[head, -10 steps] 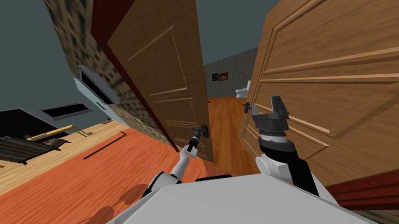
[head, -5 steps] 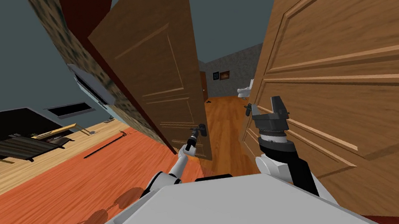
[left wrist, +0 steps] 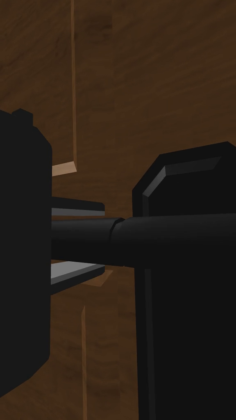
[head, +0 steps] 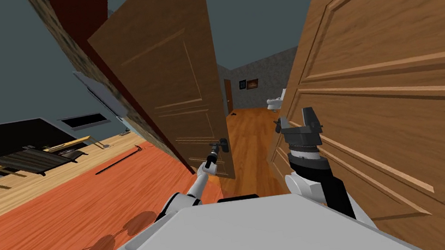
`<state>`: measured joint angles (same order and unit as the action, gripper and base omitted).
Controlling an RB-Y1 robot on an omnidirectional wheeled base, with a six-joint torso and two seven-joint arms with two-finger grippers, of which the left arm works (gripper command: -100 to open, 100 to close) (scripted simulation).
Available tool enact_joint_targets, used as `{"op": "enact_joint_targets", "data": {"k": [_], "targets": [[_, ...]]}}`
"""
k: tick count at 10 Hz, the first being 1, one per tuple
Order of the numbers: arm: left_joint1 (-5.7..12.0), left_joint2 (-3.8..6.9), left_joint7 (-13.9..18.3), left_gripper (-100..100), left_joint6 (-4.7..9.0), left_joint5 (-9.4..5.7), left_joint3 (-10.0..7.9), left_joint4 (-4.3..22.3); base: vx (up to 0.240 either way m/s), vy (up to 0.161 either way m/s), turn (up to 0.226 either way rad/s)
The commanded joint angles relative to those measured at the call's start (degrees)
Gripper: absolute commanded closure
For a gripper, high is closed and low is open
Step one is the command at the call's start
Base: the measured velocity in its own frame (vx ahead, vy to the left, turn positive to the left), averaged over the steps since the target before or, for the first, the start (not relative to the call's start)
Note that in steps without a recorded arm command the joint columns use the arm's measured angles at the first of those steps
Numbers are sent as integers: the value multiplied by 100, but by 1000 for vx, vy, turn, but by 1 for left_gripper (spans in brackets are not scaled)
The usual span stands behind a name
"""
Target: Push the door open
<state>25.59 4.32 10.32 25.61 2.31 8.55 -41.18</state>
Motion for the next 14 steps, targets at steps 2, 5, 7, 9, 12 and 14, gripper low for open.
{"op": "enact_joint_targets", "data": {"k": [2,5,7,9,12,14], "targets": [[32,113,-78,100,12,-63,-240,20,134,-150,77],[35,133,-155,100,0,-111,-419,42,130,-161,69],[37,142,-209,100,-8,-145,-545,59,139,-142,78],[40,148,-272,100,-18,-184,-693,78,136,-168,72],[43,146,-346,100,-29,-230,-865,100,135,-143,62],[44,142,-381,100,-35,-252,-947,110,127,-138,70]]}}
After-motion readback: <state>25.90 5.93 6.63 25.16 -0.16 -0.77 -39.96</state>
